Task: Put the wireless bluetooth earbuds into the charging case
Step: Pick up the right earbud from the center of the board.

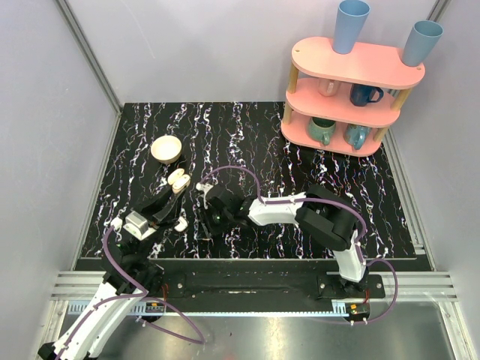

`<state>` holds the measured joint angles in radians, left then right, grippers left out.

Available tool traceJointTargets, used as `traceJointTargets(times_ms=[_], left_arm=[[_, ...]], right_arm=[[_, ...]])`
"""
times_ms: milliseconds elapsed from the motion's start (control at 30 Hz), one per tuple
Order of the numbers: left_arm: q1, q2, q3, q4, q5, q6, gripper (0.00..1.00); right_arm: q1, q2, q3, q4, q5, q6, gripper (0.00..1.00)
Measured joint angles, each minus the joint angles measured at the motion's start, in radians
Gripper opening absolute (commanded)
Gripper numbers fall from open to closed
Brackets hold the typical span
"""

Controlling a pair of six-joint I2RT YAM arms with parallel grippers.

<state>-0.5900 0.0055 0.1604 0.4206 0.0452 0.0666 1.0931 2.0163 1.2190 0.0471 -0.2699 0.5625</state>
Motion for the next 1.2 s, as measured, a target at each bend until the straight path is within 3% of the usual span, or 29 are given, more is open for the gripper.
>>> traceJointTargets(times_ms=[133, 333, 567, 833, 1200], left_arm=[[0.0, 0.0, -0.004, 0.004, 0.0, -0.002, 0.0], [0.0, 0.0, -0.006, 0.016, 0.0, -0.008, 0.0], [0.0, 0.0, -0.006, 0.025, 0.0, -0.008, 0.0], [0.0, 0.0, -0.006, 0.033, 0.0, -0.008, 0.0], [0.0, 0.0, -0.006, 0.045, 0.0, -0.011, 0.0]], right_arm=[[0.0, 0.003, 0.003, -0.019, 0.009, 0.001, 0.45], [0.001, 0.005, 0.008, -0.036, 0.025, 0.0, 0.34], [0.001, 0.01, 0.019, -0.056, 0.029, -0.006, 0.33], [0.001, 0.013, 0.037, -0.073, 0.043, -0.016, 0.42], [0.001, 0.017, 0.054, -0.098, 0.053, -0.019, 0.38]])
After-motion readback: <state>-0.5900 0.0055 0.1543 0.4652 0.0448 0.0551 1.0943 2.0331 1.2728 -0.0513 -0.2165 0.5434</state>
